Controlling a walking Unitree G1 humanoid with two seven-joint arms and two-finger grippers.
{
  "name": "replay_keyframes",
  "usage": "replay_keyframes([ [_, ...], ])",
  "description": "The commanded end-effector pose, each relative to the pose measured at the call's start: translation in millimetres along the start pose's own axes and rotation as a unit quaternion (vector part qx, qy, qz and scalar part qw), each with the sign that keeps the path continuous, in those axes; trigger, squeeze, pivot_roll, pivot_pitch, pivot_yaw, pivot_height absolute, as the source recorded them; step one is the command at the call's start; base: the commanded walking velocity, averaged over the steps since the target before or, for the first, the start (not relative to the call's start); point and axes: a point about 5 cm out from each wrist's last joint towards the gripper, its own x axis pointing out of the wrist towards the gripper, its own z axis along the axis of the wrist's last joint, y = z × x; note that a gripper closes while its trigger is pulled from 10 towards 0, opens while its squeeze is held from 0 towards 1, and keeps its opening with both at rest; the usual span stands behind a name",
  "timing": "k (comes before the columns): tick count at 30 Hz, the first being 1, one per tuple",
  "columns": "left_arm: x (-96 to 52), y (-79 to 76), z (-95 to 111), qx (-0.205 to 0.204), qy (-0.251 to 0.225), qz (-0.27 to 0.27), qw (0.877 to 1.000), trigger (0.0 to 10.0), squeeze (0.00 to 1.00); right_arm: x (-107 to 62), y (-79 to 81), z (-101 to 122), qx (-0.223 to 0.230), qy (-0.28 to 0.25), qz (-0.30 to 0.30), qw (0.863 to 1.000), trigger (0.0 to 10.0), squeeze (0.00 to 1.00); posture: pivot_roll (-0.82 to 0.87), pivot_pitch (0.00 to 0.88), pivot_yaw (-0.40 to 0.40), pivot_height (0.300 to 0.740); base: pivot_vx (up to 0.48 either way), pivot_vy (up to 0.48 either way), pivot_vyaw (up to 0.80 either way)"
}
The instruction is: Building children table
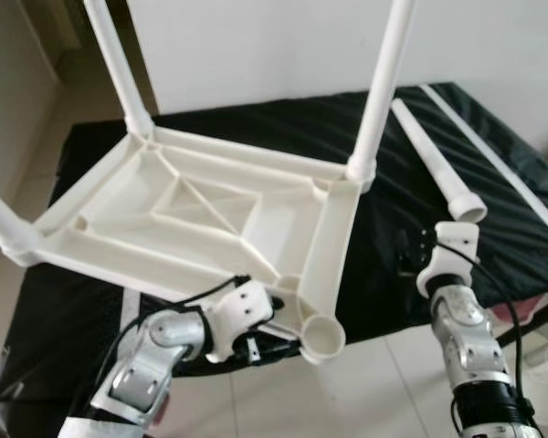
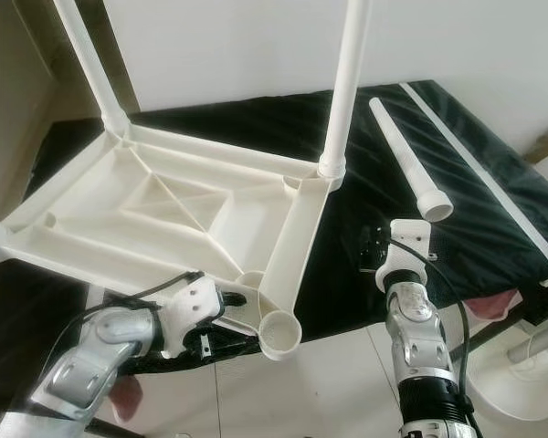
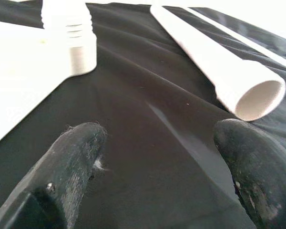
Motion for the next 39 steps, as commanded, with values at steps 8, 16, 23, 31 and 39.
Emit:
replay_keyframes([
  [8, -16.9, 39.2, -23, -0.052, 0.064, 0.333, 0.939, 10.0, 0.00, 1.2, 9.1, -2, 0.027, 0.007, -0.008, 1.000, 10.0, 0.00, 0.05, 0.046, 0.017, 0.740, 0.000, 0.000, 0.00],
  [16, 14.7, 9.9, 1, -0.057, 0.033, 0.276, 0.959, 10.0, 0.00, 4.0, 16.8, -2, 0.028, 0.007, 0.002, 1.000, 10.0, 0.00, 0.07, 0.052, 0.010, 0.740, 0.000, 0.000, 0.00],
  [23, 40.3, -16.3, 41, 0.022, -0.065, 0.100, 0.993, 10.0, 0.00, 9.2, 21.1, 0, 0.029, 0.004, 0.007, 1.000, 10.0, 0.00, 0.08, 0.062, 0.000, 0.740, 0.000, 0.000, 0.00],
  [31, 33.5, -5.4, 58, 0.066, -0.109, 0.057, 0.990, 10.0, 0.00, 17.0, 11.8, 9, 0.029, -0.008, -0.002, 1.000, 10.0, 0.00, 0.07, 0.072, -0.011, 0.740, 0.000, 0.000, 0.00],
  [39, 30.0, 3.7, 75, 0.041, -0.163, 0.081, 0.982, 10.0, 0.00, 22.5, -3.2, 21, 0.025, -0.035, -0.039, 0.998, 10.0, 0.00, 0.05, 0.076, -0.011, 0.740, 0.000, 0.000, 0.00],
])
